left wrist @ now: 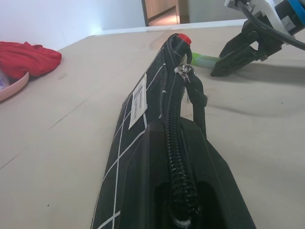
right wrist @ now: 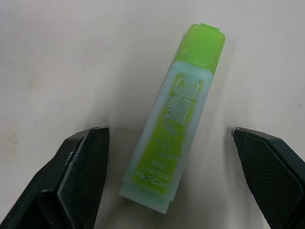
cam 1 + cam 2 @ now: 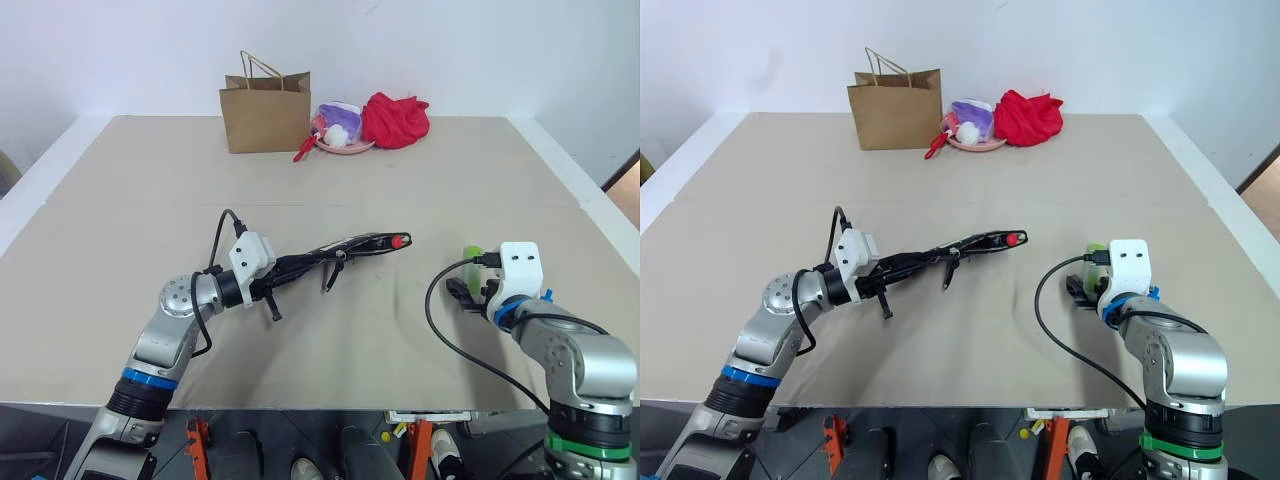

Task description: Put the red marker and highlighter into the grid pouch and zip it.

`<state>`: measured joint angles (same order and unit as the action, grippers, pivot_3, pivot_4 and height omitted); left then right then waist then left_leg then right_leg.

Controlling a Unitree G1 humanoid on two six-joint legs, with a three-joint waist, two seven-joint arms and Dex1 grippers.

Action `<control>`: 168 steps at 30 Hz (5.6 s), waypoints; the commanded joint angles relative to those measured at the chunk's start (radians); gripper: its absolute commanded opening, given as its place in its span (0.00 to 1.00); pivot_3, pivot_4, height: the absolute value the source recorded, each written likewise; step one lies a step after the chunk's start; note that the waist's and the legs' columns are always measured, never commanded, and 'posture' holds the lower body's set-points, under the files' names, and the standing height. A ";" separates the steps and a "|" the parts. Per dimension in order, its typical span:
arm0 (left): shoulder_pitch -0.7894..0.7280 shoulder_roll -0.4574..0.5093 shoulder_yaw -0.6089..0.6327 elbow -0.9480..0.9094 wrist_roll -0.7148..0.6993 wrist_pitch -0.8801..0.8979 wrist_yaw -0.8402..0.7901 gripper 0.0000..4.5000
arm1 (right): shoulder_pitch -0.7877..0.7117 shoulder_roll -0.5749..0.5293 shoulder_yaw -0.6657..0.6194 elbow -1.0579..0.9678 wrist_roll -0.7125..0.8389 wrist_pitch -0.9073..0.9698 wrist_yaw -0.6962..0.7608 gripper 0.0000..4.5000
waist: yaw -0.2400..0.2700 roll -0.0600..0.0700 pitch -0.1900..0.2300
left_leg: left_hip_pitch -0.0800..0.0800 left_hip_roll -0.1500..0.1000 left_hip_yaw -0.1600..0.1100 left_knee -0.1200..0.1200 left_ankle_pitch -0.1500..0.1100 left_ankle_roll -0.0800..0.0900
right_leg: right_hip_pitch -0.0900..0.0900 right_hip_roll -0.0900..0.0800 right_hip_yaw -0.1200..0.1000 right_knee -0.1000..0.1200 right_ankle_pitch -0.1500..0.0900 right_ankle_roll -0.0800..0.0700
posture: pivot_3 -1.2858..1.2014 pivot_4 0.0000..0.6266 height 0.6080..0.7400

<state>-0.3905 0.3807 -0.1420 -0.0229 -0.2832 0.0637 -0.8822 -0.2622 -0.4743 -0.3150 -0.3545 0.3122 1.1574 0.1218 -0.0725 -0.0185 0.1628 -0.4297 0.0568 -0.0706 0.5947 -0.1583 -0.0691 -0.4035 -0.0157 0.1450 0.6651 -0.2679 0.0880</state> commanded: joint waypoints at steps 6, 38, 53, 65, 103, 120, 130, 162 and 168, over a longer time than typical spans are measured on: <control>-0.001 0.000 0.007 -0.019 0.003 -0.024 -0.002 0.00 | 0.041 0.036 0.010 -0.004 -0.051 -0.054 -0.041 0.28 | 0.003 0.000 0.000 | 0.000 0.000 0.000 0.001 0.000 0.000 | 0.001 0.000 0.000 0.000 0.000 0.000 | 0.52 0.24 1.00; -0.015 0.000 -0.002 -0.014 0.008 -0.016 -0.019 0.00 | -0.083 -0.571 0.062 -0.111 0.445 -0.171 0.831 0.23 | -0.001 0.002 0.002 | 0.000 -0.001 0.000 0.002 -0.001 0.000 | 0.001 -0.001 -0.001 -0.001 -0.002 0.001 | 0.52 0.24 1.00; -0.010 -0.005 -0.008 -0.030 0.011 -0.013 -0.009 0.00 | -0.228 -0.571 0.244 0.030 0.391 -0.094 0.815 0.23 | 0.000 0.002 0.003 | -0.001 -0.001 0.000 0.001 -0.001 0.000 | 0.000 -0.001 -0.001 -0.001 -0.002 0.001 | 0.52 0.24 1.00; -0.003 -0.013 -0.018 -0.031 0.014 -0.015 0.000 0.00 | -0.434 -0.527 0.351 0.109 0.430 0.193 0.781 0.23 | -0.002 0.003 0.003 | -0.001 -0.001 0.000 0.001 -0.001 0.000 | 0.000 -0.001 -0.001 -0.001 -0.002 0.000 | 0.52 0.24 1.00; -0.011 -0.008 -0.001 -0.020 0.007 -0.011 -0.005 0.00 | -0.295 -0.378 0.168 0.051 0.291 -0.087 0.625 0.67 | -0.001 0.003 0.003 | -0.002 -0.001 0.000 0.001 -0.001 0.001 | -0.001 -0.001 -0.002 -0.001 -0.002 0.001 | 0.52 0.24 1.00; -0.009 -0.012 -0.005 -0.029 0.007 -0.006 -0.004 0.00 | -0.263 -0.262 0.203 0.063 0.257 -0.138 0.522 0.00 | -0.002 0.003 0.003 | -0.002 -0.001 -0.001 0.001 0.000 0.001 | -0.001 -0.001 -0.002 0.000 -0.001 0.000 | 0.52 0.24 1.00; -0.007 -0.021 -0.012 -0.040 0.004 -0.003 0.000 0.00 | -0.277 -0.254 0.249 0.088 0.221 -0.185 0.533 0.00 | -0.002 0.003 0.003 | -0.002 -0.001 -0.001 0.001 0.000 0.001 | -0.001 -0.001 -0.002 0.000 -0.001 0.000 | 0.52 0.24 1.00; -0.008 -0.020 -0.006 -0.044 0.009 0.006 0.011 0.00 | -0.170 -0.077 0.336 -0.037 0.326 -0.156 0.450 0.98 | -0.002 0.003 0.003 | -0.002 -0.001 -0.002 0.002 0.000 0.000 | 0.000 -0.001 -0.003 0.000 0.000 0.000 | 0.52 0.24 1.00; -0.015 -0.027 -0.009 -0.039 0.014 0.002 0.020 0.00 | -0.204 0.009 0.348 -0.015 0.306 -0.137 0.383 0.98 | -0.002 0.003 0.003 | -0.002 -0.001 -0.002 0.002 0.000 0.000 | 0.000 -0.001 -0.003 0.000 -0.001 0.001 | 0.52 0.24 1.00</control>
<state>-0.3862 0.3586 -0.1601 -0.0241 -0.2649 0.0741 -0.8703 -0.4457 -0.4738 0.0406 -0.3566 0.6193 1.0229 0.5174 -0.0745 -0.0152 0.1662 -0.4317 0.0561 -0.0726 0.5963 -0.1583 -0.0687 -0.4036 -0.0166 0.1418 0.6649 -0.2684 0.0885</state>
